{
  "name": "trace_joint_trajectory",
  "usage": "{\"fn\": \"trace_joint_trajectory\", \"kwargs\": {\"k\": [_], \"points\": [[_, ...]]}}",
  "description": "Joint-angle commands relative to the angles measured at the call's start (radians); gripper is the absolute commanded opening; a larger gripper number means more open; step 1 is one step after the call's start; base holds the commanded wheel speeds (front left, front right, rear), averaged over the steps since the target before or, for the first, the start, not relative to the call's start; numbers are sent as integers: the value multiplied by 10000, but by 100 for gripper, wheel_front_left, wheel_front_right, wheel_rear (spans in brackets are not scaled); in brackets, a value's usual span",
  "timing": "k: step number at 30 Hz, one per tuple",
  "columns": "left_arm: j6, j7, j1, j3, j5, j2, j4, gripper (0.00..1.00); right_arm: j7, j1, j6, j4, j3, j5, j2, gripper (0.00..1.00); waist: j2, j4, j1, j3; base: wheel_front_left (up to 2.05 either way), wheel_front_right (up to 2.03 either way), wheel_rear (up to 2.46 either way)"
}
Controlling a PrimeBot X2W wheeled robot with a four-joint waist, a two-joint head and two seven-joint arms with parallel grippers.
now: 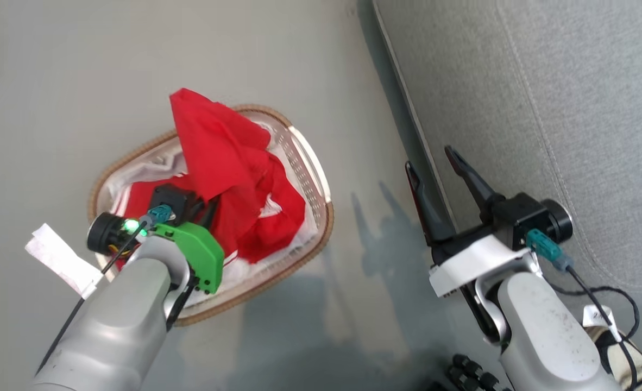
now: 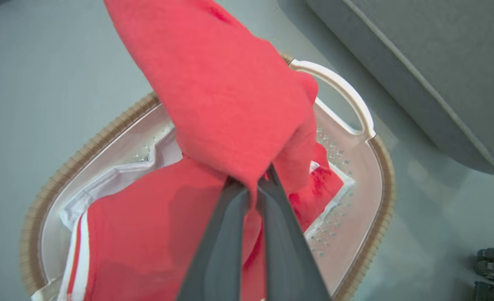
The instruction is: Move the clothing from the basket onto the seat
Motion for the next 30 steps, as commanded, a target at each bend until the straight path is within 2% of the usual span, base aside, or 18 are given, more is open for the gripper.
{"fn": "trace_joint_trajectory", "kwargs": {"k": [1, 13, 30], "points": [[-31, -56, 265, 201, 79, 25, -402, 0, -20, 275, -6, 115, -105, -84, -52, 100, 0, 677, 0, -1294, 0, 0, 0], [-32, -62, 1833, 1873, 1141, -378, -3134, 0, -20, 1576, -6, 416, -686, -33, -51, 100, 0, 1538, 0, -3553, 0, 0, 0], [-32, -64, 3030, 3260, 1656, -1088, -6227, 0, -20, 3053, -6, 275, -687, -397, -48, 100, 0, 2019, 0, -5684, 0, 0, 0]]}}
